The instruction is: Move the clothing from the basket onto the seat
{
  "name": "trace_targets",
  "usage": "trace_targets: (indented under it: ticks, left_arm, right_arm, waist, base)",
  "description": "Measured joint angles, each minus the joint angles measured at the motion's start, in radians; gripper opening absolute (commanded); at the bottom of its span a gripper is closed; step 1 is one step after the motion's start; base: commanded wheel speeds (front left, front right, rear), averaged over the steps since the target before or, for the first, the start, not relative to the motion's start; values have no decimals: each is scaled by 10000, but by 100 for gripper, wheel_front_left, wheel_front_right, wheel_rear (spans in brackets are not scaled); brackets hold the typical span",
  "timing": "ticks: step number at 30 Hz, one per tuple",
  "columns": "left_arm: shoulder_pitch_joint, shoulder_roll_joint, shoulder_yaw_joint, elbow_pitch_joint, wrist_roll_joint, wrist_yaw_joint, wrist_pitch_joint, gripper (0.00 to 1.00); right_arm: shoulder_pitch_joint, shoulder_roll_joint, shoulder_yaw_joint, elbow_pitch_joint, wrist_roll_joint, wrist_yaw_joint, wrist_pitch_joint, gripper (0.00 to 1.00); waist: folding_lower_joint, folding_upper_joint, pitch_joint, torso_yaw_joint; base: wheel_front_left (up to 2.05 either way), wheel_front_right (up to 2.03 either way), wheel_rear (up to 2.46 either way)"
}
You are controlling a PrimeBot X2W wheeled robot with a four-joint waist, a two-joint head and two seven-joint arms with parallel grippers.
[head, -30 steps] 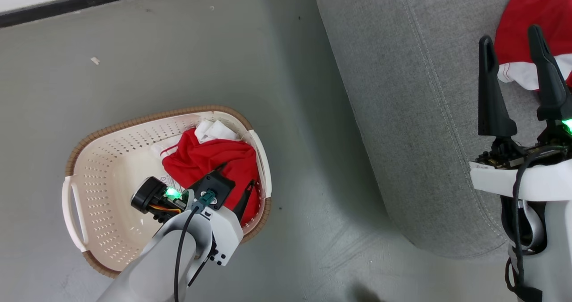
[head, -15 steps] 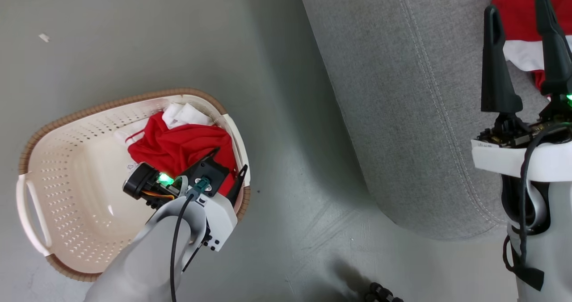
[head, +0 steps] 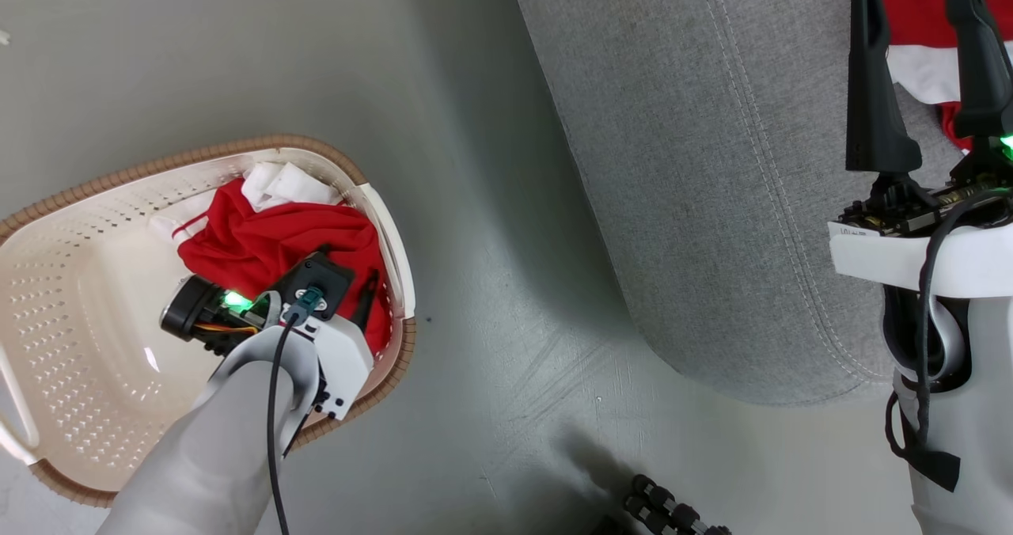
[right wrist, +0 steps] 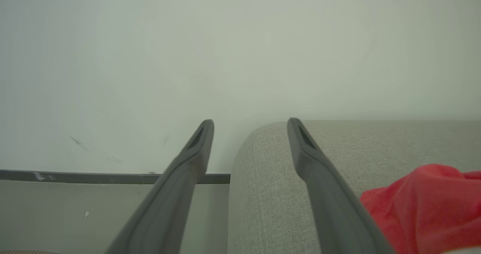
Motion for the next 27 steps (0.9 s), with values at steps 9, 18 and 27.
trace_targets:
  ticks: [9, 18, 27]
  left_arm:
    - [-342, -10, 27, 226, -10, -13, -94, 0]
    - [-367, -54, 136, 226, -105, -58, -658, 0]
    - [-366, 111, 353, -378, -186, -71, -1053, 0]
  right_arm:
    - [-273, 0, 2, 44, 23, 0, 0, 100]
    - [-541, 0, -23, 251, 199, 0, 0, 100]
    - [-587, -4, -58, 401, 196, 0, 0, 100]
  waist:
    - [0, 0, 243, -33]
    - [0, 0, 126, 134]
    - [0, 0, -172, 448]
  base:
    - [0, 0, 0]
    - [0, 0, 0]
    - [0, 0, 0]
